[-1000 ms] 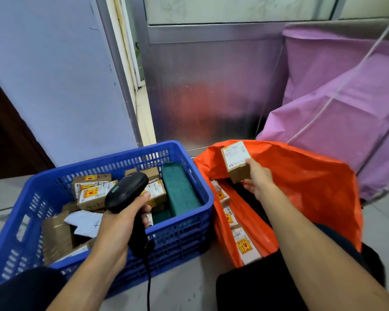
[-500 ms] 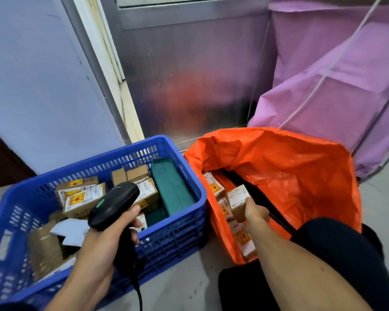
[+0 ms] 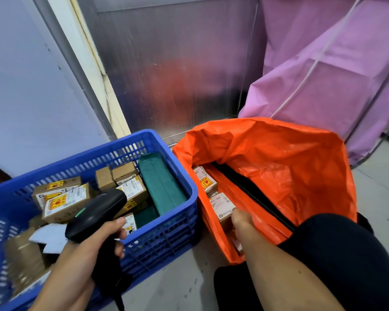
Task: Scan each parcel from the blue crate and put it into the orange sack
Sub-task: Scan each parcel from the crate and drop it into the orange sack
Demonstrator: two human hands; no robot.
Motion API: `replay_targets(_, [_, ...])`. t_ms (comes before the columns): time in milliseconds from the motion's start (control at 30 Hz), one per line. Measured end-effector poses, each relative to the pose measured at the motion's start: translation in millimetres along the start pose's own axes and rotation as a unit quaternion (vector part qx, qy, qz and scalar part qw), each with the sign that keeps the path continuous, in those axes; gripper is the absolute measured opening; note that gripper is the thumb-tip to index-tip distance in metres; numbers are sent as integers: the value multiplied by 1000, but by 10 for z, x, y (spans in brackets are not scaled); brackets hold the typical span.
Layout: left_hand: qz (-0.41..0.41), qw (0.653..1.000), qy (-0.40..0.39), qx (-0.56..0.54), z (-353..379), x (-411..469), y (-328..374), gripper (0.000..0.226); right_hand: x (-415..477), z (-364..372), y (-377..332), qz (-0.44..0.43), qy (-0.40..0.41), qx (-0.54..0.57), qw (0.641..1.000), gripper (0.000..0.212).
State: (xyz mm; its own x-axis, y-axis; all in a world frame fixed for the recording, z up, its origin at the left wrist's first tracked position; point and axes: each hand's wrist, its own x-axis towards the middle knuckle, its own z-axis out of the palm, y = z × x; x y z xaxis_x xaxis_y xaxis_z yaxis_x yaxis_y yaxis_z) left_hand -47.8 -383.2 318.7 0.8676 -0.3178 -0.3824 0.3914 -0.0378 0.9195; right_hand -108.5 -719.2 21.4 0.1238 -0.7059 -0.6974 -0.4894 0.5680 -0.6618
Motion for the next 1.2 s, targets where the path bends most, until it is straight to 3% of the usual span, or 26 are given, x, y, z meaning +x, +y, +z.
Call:
replay_targets(67, [-4, 1000, 17, -1, -40, 67, -35, 37, -332, -58, -126, -14, 1, -6, 1000, 36])
replay_targets(200, [-6, 1000, 4, 4, -67, 80, -45, 38, -736, -104, -286, -26, -35, 9, 999, 24])
replay_targets(300, [-24, 1000, 18, 4, -75, 97, -55, 43, -696, -80, -285, -28, -61, 27, 997, 26])
replay_targets(433, [-7, 1000, 28, -4, -119, 81, -37, 24, -655, -79, -246, -27, -63, 31, 997, 27])
replay_targets(633, [3, 1000, 16, 4, -167, 72, -11, 34, -629, -84, -273, -54, -59, 13, 997, 28])
replay_targets(867, [-7, 999, -7, 36, -232, 40, 24, 56, -743, -20, -363, -40, -182, -88, 979, 18])
replay_targets(1000, [18, 1000, -10, 21, -161, -72, 40, 44, -705, 14, -450, -57, -157, -91, 982, 21])
replay_targets(1200, [28, 999, -2, 17, -109, -131, 89, 43, -618, -21, -380, -35, -140, -79, 986, 26])
